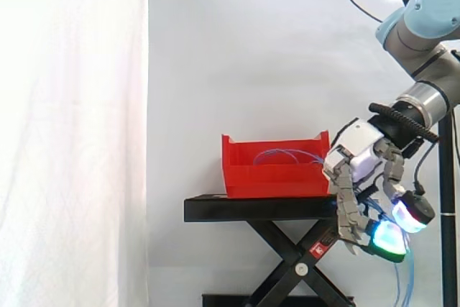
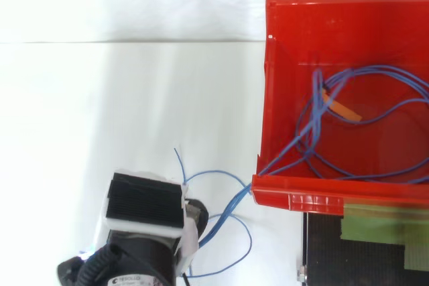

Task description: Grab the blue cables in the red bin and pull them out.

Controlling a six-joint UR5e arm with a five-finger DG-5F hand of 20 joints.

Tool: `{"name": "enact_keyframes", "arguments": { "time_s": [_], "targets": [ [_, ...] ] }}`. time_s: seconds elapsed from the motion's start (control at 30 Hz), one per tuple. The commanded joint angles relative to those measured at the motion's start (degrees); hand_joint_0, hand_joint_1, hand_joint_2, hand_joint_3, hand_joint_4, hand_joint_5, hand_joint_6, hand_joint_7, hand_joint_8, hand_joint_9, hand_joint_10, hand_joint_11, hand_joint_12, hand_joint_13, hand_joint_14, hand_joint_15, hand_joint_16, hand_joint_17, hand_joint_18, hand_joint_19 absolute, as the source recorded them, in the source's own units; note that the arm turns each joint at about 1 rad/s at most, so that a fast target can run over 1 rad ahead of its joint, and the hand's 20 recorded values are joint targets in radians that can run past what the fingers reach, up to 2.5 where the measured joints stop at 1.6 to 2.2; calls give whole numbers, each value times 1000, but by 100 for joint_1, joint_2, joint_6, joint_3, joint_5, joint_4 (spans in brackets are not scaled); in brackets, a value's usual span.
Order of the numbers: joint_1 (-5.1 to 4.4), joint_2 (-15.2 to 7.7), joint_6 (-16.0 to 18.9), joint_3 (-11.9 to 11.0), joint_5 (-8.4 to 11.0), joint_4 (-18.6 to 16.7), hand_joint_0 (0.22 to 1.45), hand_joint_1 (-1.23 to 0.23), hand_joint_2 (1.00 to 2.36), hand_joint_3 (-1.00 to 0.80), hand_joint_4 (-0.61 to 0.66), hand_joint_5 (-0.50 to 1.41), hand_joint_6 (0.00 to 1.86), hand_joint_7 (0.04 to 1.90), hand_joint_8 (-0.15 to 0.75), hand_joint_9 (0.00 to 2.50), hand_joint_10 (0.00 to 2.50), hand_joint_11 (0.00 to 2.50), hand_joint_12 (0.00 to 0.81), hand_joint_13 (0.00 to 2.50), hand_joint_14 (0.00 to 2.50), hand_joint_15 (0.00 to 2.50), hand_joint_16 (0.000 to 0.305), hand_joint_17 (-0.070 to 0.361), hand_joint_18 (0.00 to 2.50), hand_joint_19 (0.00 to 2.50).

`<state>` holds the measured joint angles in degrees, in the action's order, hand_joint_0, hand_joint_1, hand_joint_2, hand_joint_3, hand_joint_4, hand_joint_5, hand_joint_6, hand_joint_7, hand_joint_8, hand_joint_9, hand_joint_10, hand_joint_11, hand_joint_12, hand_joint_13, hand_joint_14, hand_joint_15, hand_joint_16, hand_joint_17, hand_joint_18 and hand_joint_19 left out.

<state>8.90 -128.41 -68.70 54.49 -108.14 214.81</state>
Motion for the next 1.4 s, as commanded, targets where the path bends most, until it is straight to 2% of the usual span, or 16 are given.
{"name": "enact_keyframes", "arguments": {
  "time_s": [0.0, 0.27, 0.4, 0.47, 0.5, 0.57, 0.6, 0.73, 0.83, 1.0, 1.07, 1.1, 1.13, 1.2, 1.23, 1.37],
  "targets": [
    [-38, 0, 5081, 0, 12, 237, 917, -901, 1000, -1000, 182, 928, 420, 847, 281, 1104, 30, 873, 356, 791, 21, 513, 49, 111, 734, 711],
    [-82, 0, 6233, 0, 21, 281, 918, -900, 1000, -1000, 182, 927, 424, 836, 286, 1103, 30, 873, 355, 791, 21, 517, 49, 111, 733, 711],
    [-108, 0, 7094, 0, 100, 307, 918, -900, 1000, -1000, 189, 927, 422, 844, 285, 1102, 32, 870, 357, 791, 22, 516, 49, 111, 733, 711],
    [-126, 0, 7463, 0, 179, 360, 917, -901, 1000, -1000, 188, 928, 422, 846, 282, 1102, 32, 876, 357, 793, 21, 513, 49, 111, 733, 711],
    [-161, 0, 7894, 9, 311, 439, 917, -901, 1000, -1000, 190, 928, 420, 848, 284, 1104, 31, 886, 355, 790, 22, 518, 49, 111, 733, 711],
    [-178, 0, 8149, 9, 407, 465, 918, -900, 1000, -1000, 189, 928, 419, 848, 286, 1105, 30, 870, 354, 791, 21, 517, 49, 111, 732, 711],
    [-222, 0, 8703, 9, 680, 483, 918, -900, 1000, -1000, 189, 927, 420, 846, 285, 1104, 29, 875, 356, 792, 20, 509, 49, 111, 732, 711],
    [-301, 0, 9485, 9, 1102, 492, 918, -900, 1000, -1000, 182, 928, 419, 848, 283, 1104, 30, 876, 356, 791, 21, 513, 50, 112, 732, 703],
    [-372, 0, 9995, 9, 1163, 492, 917, -900, 1000, -1000, 182, 927, 421, 845, 283, 1104, 30, 875, 355, 791, 22, 517, 50, 111, 734, 711],
    [-433, 0, 10548, 9, 1163, 483, 916, -901, 1000, -1000, 189, 926, 422, 846, 284, 1104, 30, 873, 355, 793, 23, 517, 50, 112, 732, 709],
    [-477, 0, 10882, 9, 1251, 474, 916, -901, 1000, -1000, 189, 928, 421, 847, 283, 1104, 30, 876, 355, 793, 21, 518, 49, 111, 731, 711],
    [-495, 0, 10988, 9, 1339, 474, 916, -901, 1000, -1000, 188, 927, 421, 847, 286, 1104, 29, 874, 357, 794, 20, 513, 49, 111, 732, 709],
    [-530, 0, 11137, 9, 1585, 474, 916, -902, 1000, -1000, 189, 928, 420, 848, 286, 1104, 30, 874, 357, 793, 22, 521, 49, 111, 732, 711],
    [-556, 0, 11207, 9, 1770, 465, 917, -901, 1000, -1000, 189, 927, 422, 846, 281, 1105, 29, 868, 357, 793, 22, 513, 49, 111, 733, 711],
    [-592, 0, 11304, 0, 2025, 430, 917, -901, 1000, -1000, 189, 927, 422, 846, 282, 1105, 29, 875, 357, 794, 21, 513, 50, 111, 733, 711],
    [-662, 0, 11436, 0, 2473, 351, 917, -901, 1000, -1000, 182, 927, 421, 847, 283, 1104, 30, 876, 358, 793, 22, 520, 50, 111, 732, 711]
  ]
}}
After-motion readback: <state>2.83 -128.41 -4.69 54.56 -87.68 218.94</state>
